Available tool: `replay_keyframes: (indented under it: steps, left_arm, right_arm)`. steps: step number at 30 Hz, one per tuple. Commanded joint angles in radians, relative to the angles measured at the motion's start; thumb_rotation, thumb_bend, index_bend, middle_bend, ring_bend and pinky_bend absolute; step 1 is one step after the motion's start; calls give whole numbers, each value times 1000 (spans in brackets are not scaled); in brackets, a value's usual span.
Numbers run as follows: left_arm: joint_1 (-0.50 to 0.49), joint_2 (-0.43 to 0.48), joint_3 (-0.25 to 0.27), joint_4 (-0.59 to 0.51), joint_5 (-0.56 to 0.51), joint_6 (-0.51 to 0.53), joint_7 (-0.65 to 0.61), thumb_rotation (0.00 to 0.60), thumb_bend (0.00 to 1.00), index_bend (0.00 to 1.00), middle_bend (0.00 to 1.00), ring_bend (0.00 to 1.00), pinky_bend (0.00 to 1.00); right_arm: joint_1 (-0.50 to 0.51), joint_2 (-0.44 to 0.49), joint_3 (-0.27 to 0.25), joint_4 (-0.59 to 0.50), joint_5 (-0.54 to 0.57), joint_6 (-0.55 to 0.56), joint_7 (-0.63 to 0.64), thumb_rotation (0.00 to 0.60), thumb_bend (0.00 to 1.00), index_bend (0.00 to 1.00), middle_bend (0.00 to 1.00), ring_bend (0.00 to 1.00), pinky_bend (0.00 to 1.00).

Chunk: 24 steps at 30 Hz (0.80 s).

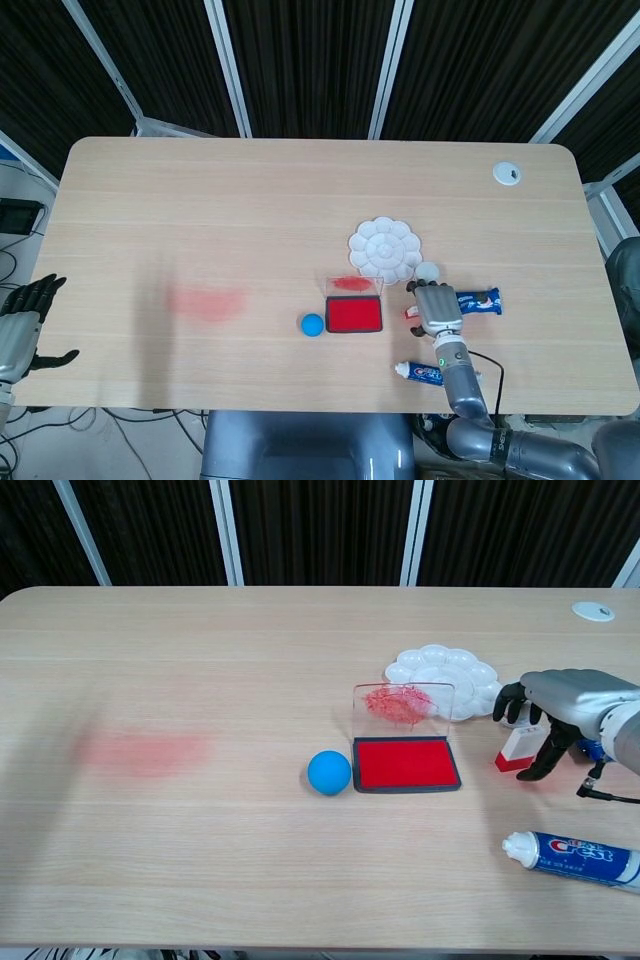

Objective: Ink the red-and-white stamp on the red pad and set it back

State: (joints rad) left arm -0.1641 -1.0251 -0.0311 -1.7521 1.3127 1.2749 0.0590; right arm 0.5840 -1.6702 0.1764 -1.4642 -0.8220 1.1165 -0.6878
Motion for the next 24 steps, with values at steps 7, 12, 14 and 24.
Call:
replay_keyframes:
  steps: [7, 12, 14, 24]
  left_arm:
    - [3, -2, 4, 1, 13, 8, 2, 600, 30, 0, 0, 0, 0]
    - [5, -7, 2, 7, 13, 16, 6, 600, 30, 0, 0, 0, 0]
    - [7, -10, 0, 9, 15, 23, 6, 600, 30, 0, 0, 0, 0]
    - [22, -41, 2, 40, 76, 87, 9, 600, 30, 0, 0, 0, 0]
  right_arm:
    - [-46, 118, -39, -171, -128, 90, 37, 600, 132, 233, 222, 247, 326]
    - [-77, 204, -76, -264, -236, 145, 51, 600, 129, 126, 119, 150, 281]
    - [-96, 239, -94, -280, -296, 174, 73, 600, 128, 104, 99, 133, 276]
    - [-265, 437, -205, -256, -560, 392, 273, 600, 96, 0, 0, 0, 209]
